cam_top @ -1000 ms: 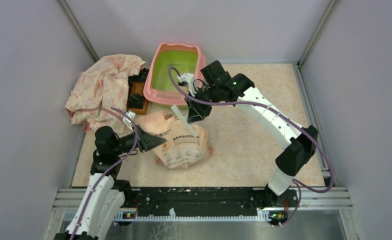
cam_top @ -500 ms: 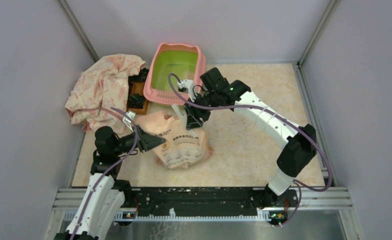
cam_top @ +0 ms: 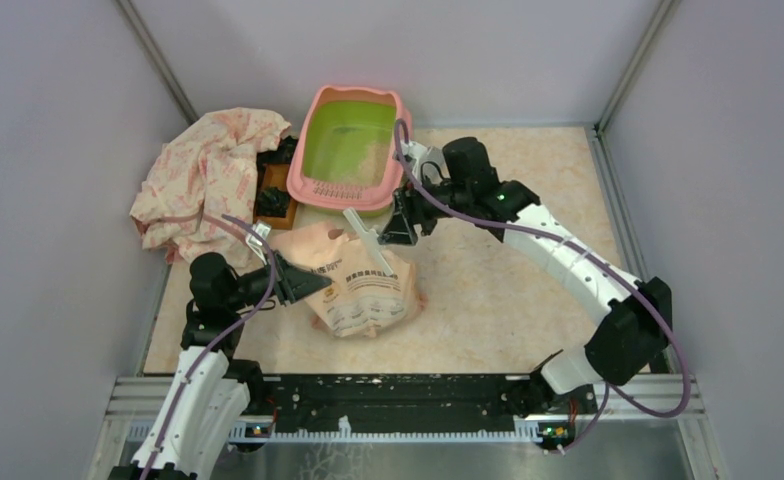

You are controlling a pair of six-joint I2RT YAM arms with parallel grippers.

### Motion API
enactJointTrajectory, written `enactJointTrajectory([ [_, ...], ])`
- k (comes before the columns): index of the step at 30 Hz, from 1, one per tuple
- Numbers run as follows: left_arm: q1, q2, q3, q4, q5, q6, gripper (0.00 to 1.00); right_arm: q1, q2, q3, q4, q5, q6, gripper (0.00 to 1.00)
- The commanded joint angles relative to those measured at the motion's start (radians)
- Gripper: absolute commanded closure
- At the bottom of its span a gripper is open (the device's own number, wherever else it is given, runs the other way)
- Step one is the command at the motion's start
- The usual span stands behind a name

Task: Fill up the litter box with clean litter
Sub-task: Clamp the cat litter bag at the center of the board.

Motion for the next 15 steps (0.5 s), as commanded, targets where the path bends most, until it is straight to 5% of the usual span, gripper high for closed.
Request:
enactJointTrajectory([
  [1, 0.007, -0.015, 0.012, 0.086, 0.026, -0.009, 0.97, -0.012, -0.086, -0.043, 0.152, -0.029, 0.111, 0.39],
  [15, 0.007, -0.006, 0.011, 0.089, 0.025, -0.010, 0.97, 0.006, -0.118, -0.105, 0.218, -0.042, 0.134, 0.43],
])
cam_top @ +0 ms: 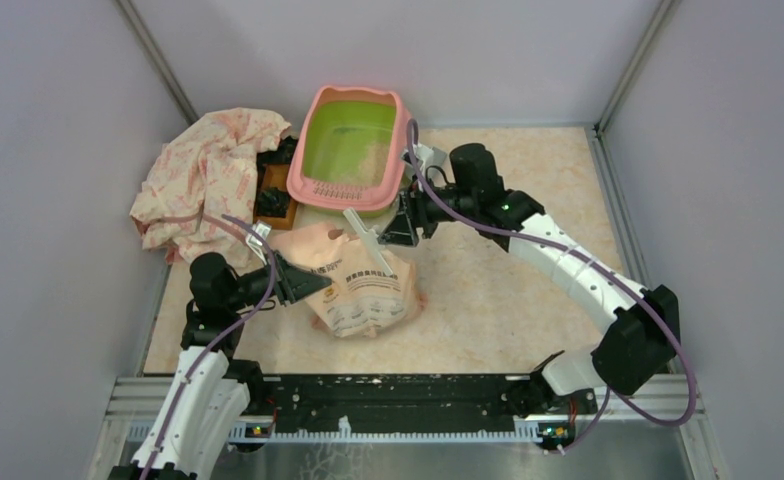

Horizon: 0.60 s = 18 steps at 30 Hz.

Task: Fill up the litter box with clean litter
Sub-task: Clamp the cat litter bag at the center of the board.

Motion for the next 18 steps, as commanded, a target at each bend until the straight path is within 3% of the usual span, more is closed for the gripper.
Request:
enactJointTrajectory([
  [1, 0.007, -0.009, 0.011, 0.089, 0.025, -0.010, 0.96, 0.025, -0.047, 0.004, 0.079, -0.019, 0.013, 0.44],
  [12, 0.007, -0.011, 0.010, 0.089, 0.026, -0.010, 0.96, 0.061, -0.037, 0.018, 0.085, -0.008, 0.013, 0.61],
  [18, 0.007, -0.011, 0.009, 0.089, 0.028, -0.010, 0.96, 0.079, -0.024, 0.036, 0.062, 0.017, 0.001, 0.62],
])
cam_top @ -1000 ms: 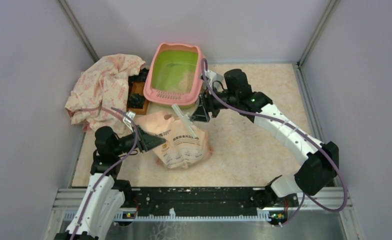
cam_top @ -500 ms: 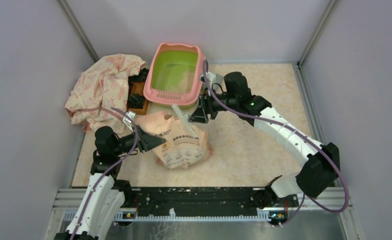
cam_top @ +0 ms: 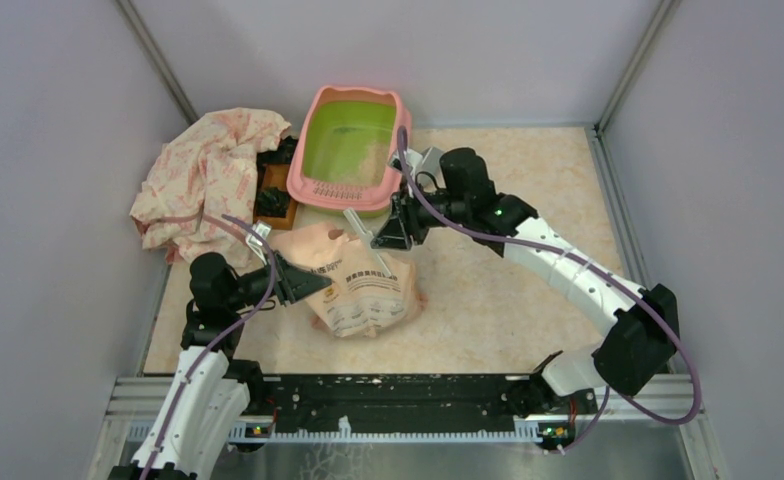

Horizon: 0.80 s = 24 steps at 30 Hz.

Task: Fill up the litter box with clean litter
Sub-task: Clamp the cat litter bag at the center of the board.

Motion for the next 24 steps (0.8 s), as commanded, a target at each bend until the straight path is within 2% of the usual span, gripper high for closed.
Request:
enactJointTrajectory([
  [1, 0.007, -0.011, 0.010, 0.090, 0.026, -0.010, 0.96, 0.021, -0.021, 0.039, 0.015, 0.022, -0.017, 0.62],
  [6, 0.007, -0.015, 0.010, 0.090, 0.027, -0.012, 0.96, 0.027, -0.012, 0.055, -0.010, 0.056, -0.030, 0.62],
  [11, 0.007, -0.016, 0.009, 0.091, 0.029, -0.013, 0.96, 0.028, -0.008, 0.063, -0.020, 0.073, -0.035, 0.58],
  [24, 0.007, -0.016, 0.007, 0.099, 0.035, -0.017, 0.96, 0.030, 0.026, 0.106, -0.036, 0.072, -0.042, 0.66],
])
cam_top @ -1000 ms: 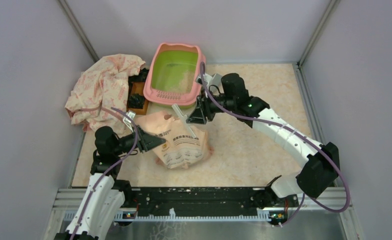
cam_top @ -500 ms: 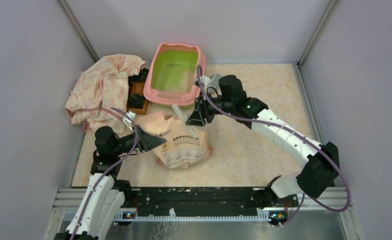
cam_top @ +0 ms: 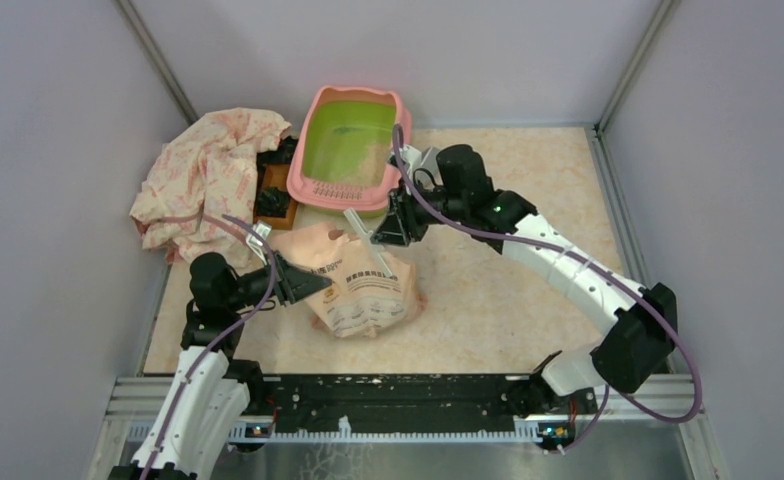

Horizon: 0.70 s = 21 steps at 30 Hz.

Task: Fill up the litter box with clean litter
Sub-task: Clamp the cat litter bag at the center of the board.

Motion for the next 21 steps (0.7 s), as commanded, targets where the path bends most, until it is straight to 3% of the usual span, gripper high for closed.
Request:
enactJointTrajectory([
  [1, 0.007, -0.016, 0.007, 0.099, 0.030, -0.015, 0.96, 0.014, 0.023, 0.068, 0.019, -0.002, -0.020, 0.66],
  [12, 0.007, -0.018, 0.005, 0.103, 0.032, -0.017, 0.96, 0.025, 0.030, 0.067, 0.003, 0.008, -0.028, 0.59],
  [17, 0.007, -0.020, 0.005, 0.106, 0.033, -0.017, 0.96, 0.026, 0.034, 0.071, -0.005, 0.009, -0.030, 0.73],
  [21, 0.007, -0.022, 0.005, 0.106, 0.033, -0.019, 0.96, 0.027, 0.041, 0.087, -0.026, 0.013, -0.038, 0.92],
])
